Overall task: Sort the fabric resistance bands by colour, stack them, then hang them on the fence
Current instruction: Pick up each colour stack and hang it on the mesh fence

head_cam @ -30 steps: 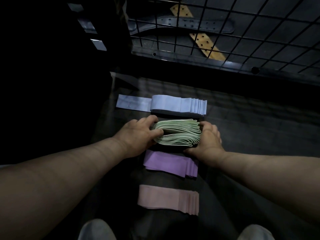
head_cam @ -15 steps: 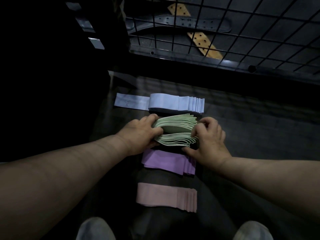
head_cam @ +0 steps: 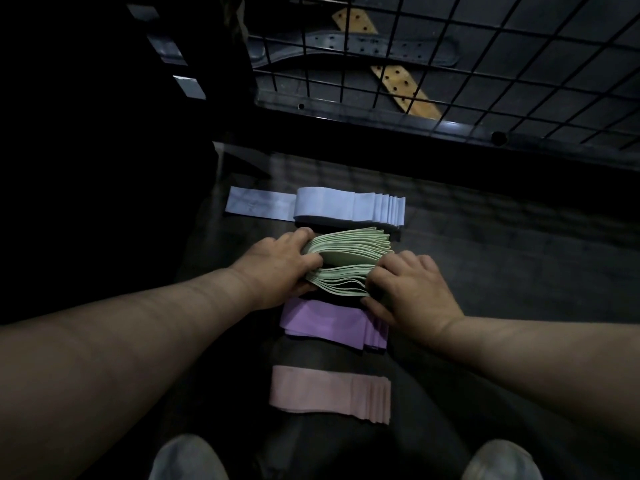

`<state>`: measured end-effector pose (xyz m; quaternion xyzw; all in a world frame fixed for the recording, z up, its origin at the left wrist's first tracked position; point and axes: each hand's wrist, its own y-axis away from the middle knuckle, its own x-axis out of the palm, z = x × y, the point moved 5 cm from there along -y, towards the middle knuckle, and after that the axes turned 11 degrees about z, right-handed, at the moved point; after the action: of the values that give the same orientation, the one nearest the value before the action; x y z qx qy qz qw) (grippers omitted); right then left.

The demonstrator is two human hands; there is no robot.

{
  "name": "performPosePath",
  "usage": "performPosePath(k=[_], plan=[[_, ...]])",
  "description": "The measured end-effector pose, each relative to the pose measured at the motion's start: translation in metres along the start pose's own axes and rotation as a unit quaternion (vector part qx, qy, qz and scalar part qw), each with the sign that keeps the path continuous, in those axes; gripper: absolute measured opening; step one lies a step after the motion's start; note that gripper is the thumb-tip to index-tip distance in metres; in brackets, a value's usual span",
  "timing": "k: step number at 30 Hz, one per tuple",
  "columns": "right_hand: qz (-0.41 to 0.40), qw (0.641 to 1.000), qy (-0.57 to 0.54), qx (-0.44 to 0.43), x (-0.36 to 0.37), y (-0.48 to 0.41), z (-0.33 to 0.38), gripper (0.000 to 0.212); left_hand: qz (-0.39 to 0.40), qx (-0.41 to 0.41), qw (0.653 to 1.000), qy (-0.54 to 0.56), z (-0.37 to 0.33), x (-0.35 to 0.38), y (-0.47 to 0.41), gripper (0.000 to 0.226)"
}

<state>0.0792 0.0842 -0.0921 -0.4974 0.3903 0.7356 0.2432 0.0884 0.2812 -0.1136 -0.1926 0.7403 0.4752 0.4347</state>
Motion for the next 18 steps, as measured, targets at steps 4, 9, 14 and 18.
performPosePath(k=[4, 9, 14, 18], plan=[[0.004, 1.0, 0.007, -0.008, 0.0004, 0.0007, 0.0027, 0.026, 0.005, -0.004, 1.0, -0.007, -0.0016, -0.0016, -0.0003, 0.047], [0.064, 0.997, -0.025, 0.028, -0.0007, -0.0049, 0.0033, 0.027, 0.012, -0.005, 1.0, -0.018, -0.002, -0.0028, -0.0001, 0.048], [0.068, 0.996, -0.035, 0.04, -0.0031, -0.003, 0.0016, 0.028, 0.016, -0.008, 0.999, -0.03, -0.0018, -0.0057, -0.0012, 0.049], [0.077, 0.996, -0.029, 0.029, -0.001, -0.0001, 0.0023, 0.024, 0.022, -0.008, 0.999, -0.036, -0.0013, -0.0063, -0.0012, 0.05]])
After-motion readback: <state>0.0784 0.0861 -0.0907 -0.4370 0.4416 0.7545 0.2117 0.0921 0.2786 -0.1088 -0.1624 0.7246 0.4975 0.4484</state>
